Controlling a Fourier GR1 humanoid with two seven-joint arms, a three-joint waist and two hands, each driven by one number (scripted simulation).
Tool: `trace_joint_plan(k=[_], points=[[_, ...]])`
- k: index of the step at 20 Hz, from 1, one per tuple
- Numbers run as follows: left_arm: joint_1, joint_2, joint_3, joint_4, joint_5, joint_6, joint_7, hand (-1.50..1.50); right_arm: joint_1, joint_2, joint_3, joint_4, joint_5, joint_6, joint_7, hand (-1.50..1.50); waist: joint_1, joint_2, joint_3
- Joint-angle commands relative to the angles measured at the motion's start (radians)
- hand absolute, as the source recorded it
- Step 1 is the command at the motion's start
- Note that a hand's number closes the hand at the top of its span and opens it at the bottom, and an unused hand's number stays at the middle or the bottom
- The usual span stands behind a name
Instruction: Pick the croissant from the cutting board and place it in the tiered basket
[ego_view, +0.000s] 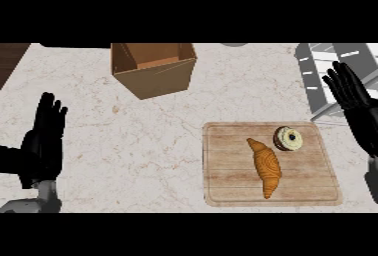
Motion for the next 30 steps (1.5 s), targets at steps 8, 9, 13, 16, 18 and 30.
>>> trace_joint_plan(k=[8, 9, 13, 16, 18, 30], points=[[0.150, 0.142, -0.048, 0.163, 0.000, -0.204, 0.085, 0.00, 0.172, 0.345, -0.013, 0.168, -0.385, 0.279, -0.199, 1.50, -0.021, -0.005, 0.029], [0.119, 0.169, -0.037, 0.190, 0.004, -0.236, 0.093, 0.00, 0.213, 0.387, 0.007, 0.194, -0.287, 0.210, -0.284, -1.50, -0.022, -0.008, 0.025], [0.137, 0.174, -0.022, 0.203, 0.027, -0.264, 0.080, 0.00, 0.294, 0.221, 0.041, 0.172, 0.102, -0.122, -0.252, -1.50, -0.023, -0.013, 0.017], [0.141, 0.178, -0.026, 0.194, 0.017, -0.260, 0.084, 0.00, 0.318, 0.052, 0.086, 0.173, 0.299, -0.200, -0.149, -1.50, -0.015, -0.013, 0.011], [0.119, 0.195, -0.008, 0.199, 0.022, -0.265, 0.086, 0.00, 0.320, -0.009, 0.112, 0.139, 0.386, -0.244, -0.067, -1.50, -0.015, -0.015, 0.012], [0.125, 0.182, 0.003, 0.234, 0.018, -0.316, 0.066, 0.00, 0.072, -0.084, 0.262, -0.279, 0.346, 0.071, 0.706, -1.50, -0.003, -0.018, 0.020]])
